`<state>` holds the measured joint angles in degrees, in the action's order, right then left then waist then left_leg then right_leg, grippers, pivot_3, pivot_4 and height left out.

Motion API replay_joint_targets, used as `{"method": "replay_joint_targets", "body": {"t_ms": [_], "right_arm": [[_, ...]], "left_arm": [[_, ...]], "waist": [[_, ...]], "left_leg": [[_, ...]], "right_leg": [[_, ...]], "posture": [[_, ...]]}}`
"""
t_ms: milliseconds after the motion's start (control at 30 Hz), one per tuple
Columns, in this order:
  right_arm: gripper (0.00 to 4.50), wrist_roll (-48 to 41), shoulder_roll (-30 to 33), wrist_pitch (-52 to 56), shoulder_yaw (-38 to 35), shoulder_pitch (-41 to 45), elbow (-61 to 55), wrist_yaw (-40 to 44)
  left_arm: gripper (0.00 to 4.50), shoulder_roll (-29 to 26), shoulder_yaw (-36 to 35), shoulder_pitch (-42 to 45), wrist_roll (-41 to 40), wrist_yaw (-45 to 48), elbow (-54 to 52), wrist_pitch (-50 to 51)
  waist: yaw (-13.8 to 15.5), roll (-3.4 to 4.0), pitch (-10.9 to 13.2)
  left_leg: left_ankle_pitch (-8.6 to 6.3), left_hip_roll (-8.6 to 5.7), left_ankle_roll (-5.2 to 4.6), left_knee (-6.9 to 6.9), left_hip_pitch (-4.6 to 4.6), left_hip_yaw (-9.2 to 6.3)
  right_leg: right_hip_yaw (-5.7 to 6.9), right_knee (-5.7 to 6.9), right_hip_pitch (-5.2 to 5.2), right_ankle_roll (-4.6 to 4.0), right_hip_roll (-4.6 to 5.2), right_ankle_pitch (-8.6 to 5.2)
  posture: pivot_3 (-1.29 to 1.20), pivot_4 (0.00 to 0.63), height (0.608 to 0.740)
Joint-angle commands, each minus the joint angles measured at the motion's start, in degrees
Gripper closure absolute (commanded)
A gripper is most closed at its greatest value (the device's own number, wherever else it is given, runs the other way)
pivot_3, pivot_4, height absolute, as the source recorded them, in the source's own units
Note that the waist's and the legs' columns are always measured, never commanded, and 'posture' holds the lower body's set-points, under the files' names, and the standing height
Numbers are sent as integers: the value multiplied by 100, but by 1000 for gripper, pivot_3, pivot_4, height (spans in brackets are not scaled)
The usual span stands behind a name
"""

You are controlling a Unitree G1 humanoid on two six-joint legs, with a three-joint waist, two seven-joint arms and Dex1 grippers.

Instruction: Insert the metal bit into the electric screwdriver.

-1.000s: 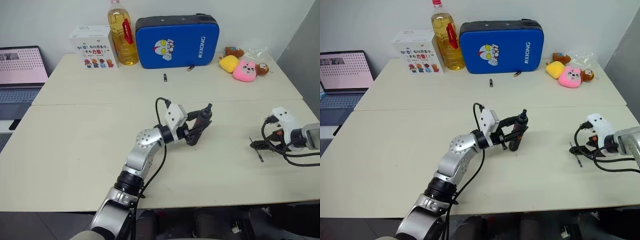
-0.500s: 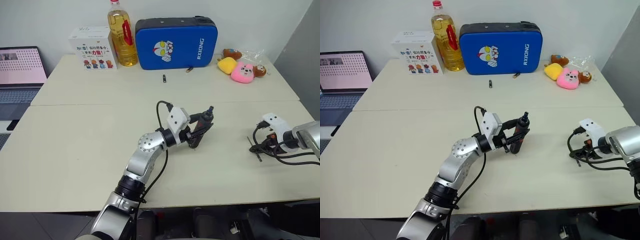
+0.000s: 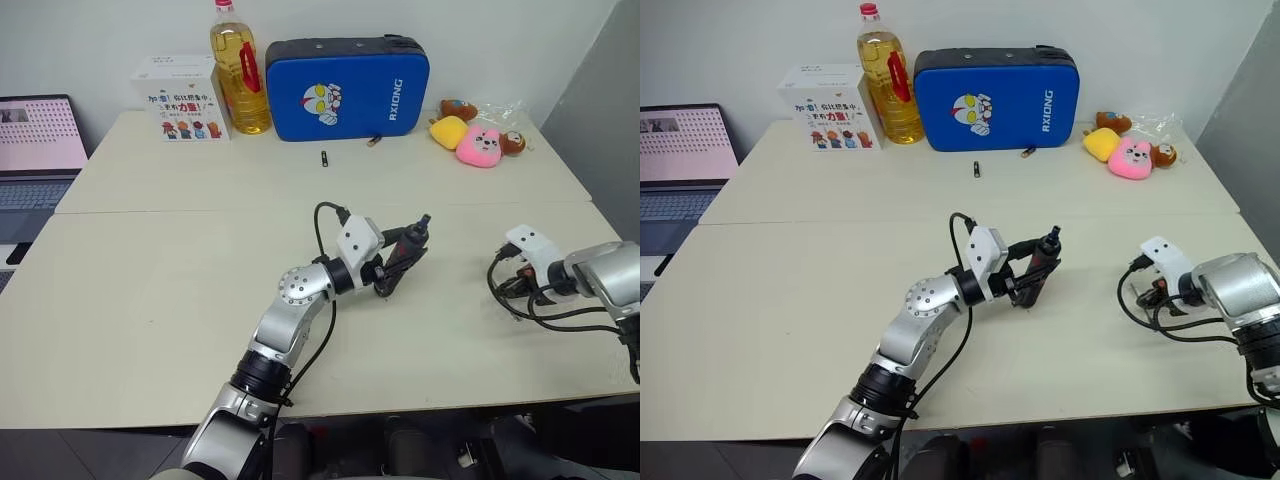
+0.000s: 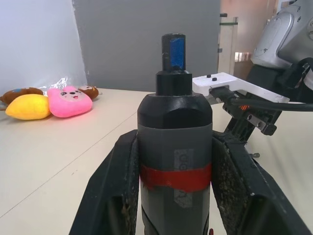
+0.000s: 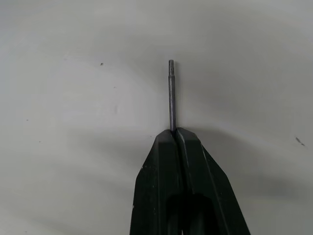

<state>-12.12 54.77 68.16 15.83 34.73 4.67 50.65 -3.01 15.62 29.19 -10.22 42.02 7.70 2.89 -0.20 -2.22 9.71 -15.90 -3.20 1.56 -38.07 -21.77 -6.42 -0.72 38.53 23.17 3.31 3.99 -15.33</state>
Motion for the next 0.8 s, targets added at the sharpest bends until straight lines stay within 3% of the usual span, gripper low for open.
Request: {"method": "replay_joint_targets", "body": {"t_ms": [33, 200, 300, 467, 800], "right_arm": [[4474, -283, -151, 281, -122, -232, -272, 79], [4474, -535, -357, 226, -1189, -75, -652, -160], [4474, -915, -859, 783, -2525, 395, -1470, -673], [4474, -911, -1982, 1840, -4154, 1143, -2618, -1789], [4474, -758, -3598, 2183, -4926, 1948, -3679, -3133]], "left_arm": [[2811, 68, 10, 157, -36, 74, 56, -118], [2811, 50, -91, 187, -84, 72, 186, -138], [2811, 16, -307, 189, -238, 2, 232, -22], [2811, 17, -609, 196, -562, -104, 133, 218], [2811, 497, -709, 497, -575, -369, 375, -169]], "waist": [[4, 0, 0], [6, 9, 5], [4, 43, 16], [36, 59, 19], [12, 66, 17]], "left_leg": [[0, -1, 0, 0, 0, 1], [0, -2, -1, 1, -1, 3], [0, -7, -1, 1, -6, 5], [0, -8, -1, 3, -14, -6], [0, -14, -2, 5, -15, 5]], "right_leg": [[-1, 0, 1, 0, 0, 0], [-5, 1, 4, 0, 1, 0], [-9, 4, 10, 0, 4, 0], [0, 7, 16, 1, 5, 0], [-14, 23, 33, 0, 7, 1]], "posture": [[0, 150, 740], [0, 150, 740], [0, 150, 740], [0, 150, 740], [0, 150, 740]]}}
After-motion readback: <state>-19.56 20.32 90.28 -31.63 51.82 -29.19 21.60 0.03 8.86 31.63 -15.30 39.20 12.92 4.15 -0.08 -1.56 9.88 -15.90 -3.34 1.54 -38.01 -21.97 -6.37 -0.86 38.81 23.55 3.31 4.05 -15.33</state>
